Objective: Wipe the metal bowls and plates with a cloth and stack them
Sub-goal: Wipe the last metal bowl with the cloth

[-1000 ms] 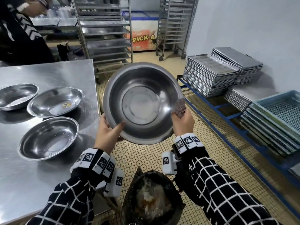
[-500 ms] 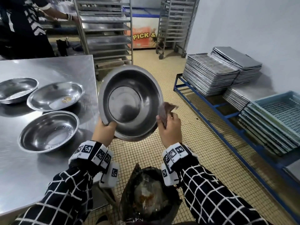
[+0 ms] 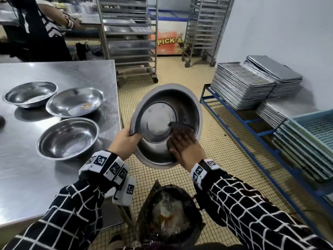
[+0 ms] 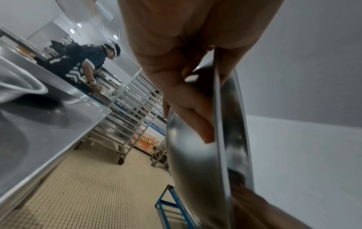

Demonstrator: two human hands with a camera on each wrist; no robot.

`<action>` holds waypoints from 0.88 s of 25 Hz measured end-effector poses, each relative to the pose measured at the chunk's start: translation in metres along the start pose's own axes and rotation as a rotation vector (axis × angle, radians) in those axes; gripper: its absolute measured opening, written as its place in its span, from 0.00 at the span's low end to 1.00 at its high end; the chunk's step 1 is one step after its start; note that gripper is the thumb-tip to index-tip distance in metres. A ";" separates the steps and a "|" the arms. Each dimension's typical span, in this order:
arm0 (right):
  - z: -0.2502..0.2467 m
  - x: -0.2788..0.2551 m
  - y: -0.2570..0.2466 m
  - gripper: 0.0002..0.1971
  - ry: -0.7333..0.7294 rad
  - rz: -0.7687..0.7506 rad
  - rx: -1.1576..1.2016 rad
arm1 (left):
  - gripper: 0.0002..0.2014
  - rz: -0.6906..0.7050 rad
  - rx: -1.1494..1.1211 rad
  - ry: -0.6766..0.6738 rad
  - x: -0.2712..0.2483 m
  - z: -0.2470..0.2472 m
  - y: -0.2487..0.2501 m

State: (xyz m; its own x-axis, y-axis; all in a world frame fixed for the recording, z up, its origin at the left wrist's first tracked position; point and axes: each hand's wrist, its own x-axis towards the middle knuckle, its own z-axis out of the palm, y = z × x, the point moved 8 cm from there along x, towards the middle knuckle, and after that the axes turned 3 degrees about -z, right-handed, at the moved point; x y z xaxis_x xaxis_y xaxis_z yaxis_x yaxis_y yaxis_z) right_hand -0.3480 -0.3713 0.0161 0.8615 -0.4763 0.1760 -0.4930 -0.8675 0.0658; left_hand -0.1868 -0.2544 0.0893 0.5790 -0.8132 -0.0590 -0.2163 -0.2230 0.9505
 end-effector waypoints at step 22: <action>-0.062 -0.004 0.084 0.26 0.309 0.609 0.775 | 0.07 -0.293 -0.202 -0.037 -0.011 -0.003 -0.019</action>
State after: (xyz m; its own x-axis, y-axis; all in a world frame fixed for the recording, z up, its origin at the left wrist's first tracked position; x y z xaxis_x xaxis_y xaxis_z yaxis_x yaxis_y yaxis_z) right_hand -0.4002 -0.4336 0.0819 0.3694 -0.9031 0.2192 -0.5277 -0.3980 -0.7504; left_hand -0.1867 -0.2402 0.0731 0.5639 -0.7501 -0.3455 0.1165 -0.3420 0.9325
